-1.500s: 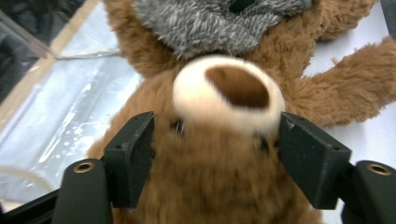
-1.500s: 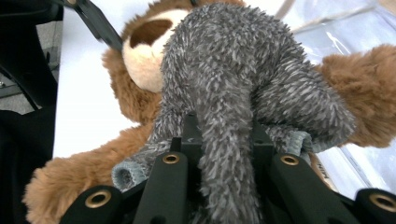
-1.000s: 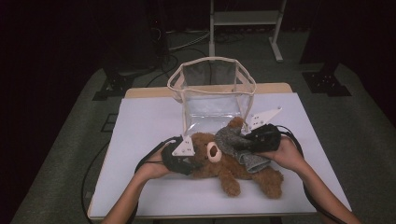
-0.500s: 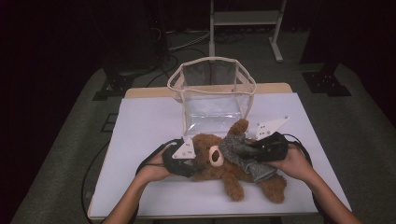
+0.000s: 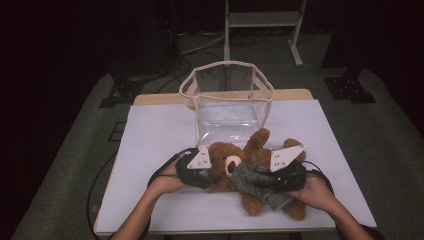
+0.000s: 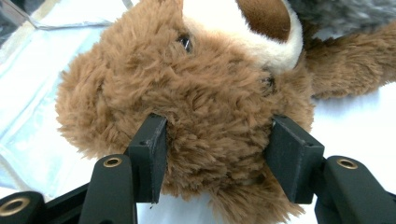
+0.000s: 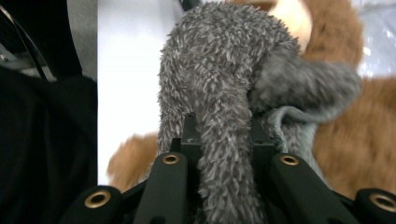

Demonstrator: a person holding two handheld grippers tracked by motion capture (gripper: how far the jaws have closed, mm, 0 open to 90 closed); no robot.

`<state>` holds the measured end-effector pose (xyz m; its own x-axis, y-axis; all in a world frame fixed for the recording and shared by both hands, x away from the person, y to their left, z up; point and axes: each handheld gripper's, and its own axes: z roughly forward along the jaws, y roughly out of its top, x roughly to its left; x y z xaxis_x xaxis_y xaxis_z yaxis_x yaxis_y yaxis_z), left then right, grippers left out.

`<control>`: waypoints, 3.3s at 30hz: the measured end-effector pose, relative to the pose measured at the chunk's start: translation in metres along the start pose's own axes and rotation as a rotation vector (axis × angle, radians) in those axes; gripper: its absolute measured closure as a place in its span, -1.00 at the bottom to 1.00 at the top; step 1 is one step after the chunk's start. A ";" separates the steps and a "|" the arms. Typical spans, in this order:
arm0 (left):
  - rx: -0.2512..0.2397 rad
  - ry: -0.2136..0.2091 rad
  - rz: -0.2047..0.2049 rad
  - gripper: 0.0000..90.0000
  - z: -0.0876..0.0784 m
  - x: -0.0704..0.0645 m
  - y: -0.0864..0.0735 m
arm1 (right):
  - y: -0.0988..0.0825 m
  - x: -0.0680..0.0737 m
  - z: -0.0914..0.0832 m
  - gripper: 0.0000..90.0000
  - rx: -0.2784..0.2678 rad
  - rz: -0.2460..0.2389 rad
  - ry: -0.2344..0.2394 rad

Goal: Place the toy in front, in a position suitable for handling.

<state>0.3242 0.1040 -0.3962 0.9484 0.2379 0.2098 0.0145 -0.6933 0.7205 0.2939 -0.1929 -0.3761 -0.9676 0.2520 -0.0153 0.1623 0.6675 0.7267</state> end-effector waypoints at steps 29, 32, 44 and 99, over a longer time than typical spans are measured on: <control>-0.009 -0.010 -0.023 -0.01 0.004 -0.003 0.002 | -0.011 0.007 0.007 0.66 0.041 -0.007 -0.008; -0.014 -0.012 -0.028 -0.01 0.004 -0.003 0.002 | -0.021 0.010 0.004 0.66 0.071 0.001 -0.008; -0.006 -0.037 -0.014 0.01 0.005 -0.005 0.003 | 0.028 0.000 0.004 0.66 -0.029 -0.066 -0.038; -0.038 -0.068 0.051 -0.03 0.001 -0.022 0.000 | 0.084 -0.067 0.049 0.64 0.037 0.031 0.090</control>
<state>0.3032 0.0981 -0.4012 0.9668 0.1551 0.2028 -0.0456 -0.6767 0.7348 0.3817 -0.1199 -0.3478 -0.9752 0.2100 0.0704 0.1983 0.6860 0.7001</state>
